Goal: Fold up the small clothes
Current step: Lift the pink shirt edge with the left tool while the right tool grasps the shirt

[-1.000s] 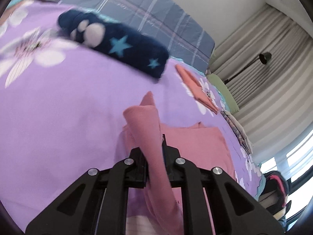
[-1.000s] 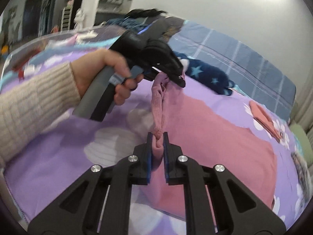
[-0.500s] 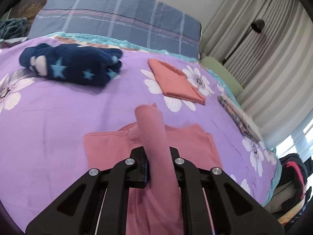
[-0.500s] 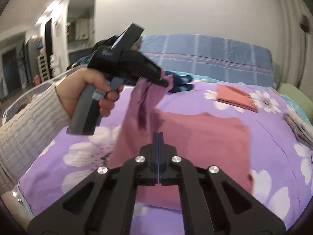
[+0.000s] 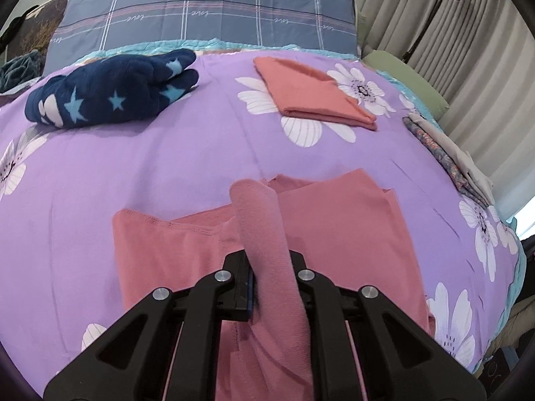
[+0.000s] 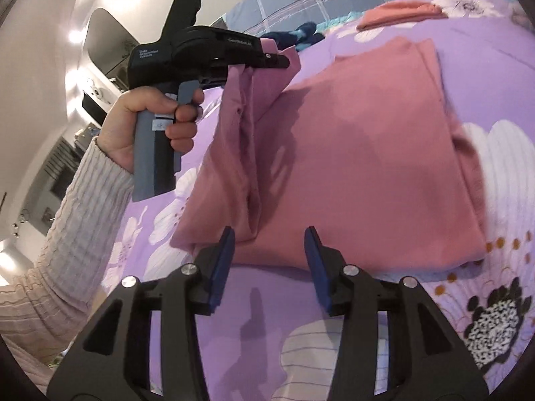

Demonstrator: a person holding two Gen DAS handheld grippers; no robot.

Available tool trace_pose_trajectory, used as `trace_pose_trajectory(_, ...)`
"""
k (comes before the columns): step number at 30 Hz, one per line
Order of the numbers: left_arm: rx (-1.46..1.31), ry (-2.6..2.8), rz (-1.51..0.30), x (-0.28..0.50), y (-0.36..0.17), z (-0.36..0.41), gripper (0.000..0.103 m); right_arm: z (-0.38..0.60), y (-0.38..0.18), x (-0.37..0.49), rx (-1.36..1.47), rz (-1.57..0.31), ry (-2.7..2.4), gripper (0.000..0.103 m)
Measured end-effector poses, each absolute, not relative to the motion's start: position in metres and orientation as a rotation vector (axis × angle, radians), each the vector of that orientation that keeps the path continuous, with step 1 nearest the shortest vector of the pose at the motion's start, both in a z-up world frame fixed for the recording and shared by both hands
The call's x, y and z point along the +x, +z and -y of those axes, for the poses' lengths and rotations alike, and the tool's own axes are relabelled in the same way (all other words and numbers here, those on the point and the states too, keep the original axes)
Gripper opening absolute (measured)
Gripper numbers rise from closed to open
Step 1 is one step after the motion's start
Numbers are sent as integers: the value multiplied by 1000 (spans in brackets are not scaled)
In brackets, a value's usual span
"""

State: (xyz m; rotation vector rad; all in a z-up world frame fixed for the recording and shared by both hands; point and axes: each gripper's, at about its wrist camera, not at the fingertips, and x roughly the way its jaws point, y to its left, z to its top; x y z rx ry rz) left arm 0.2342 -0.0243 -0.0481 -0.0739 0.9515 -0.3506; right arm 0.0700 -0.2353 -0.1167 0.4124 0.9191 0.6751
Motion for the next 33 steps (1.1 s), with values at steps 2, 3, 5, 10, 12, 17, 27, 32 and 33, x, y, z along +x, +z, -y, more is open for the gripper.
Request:
trace_pose_trajectory(2,-72,-349,-950,234,-47,24,8,234,-117,72,447,-930,727,44)
trace_pose_trajectory(3,-71,-350,-949,234,-46,24,8,233,-117,72,464,-936,748,44)
trace_pose_trajectory(5,-71,-353,-945,234,-46,24,8,226,-120,72,501,-961,779,44)
trace_pose_trajectory(10,-104,-368,-923,231,-45,13,8,211,-127,81,519,-1032,773,44)
trace_pose_trajectory(12,-133,-369,-911,229,-44,5,8,208,-130,81,534,-1066,773,44)
trace_pose_trajectory(17,-214,-372,-886,226,-43,-29,8,198,-130,88,552,-1089,774,44)
trace_pose_trajectory(27,-282,-423,-882,225,-51,-46,8,177,-123,102,533,-1062,680,7)
trace_pose_trajectory(32,-291,-441,-880,226,-49,-46,8,179,-104,87,470,-958,647,5)
trace_pose_trajectory(33,-297,-446,-879,226,-47,-45,8,179,-97,83,451,-933,654,5)
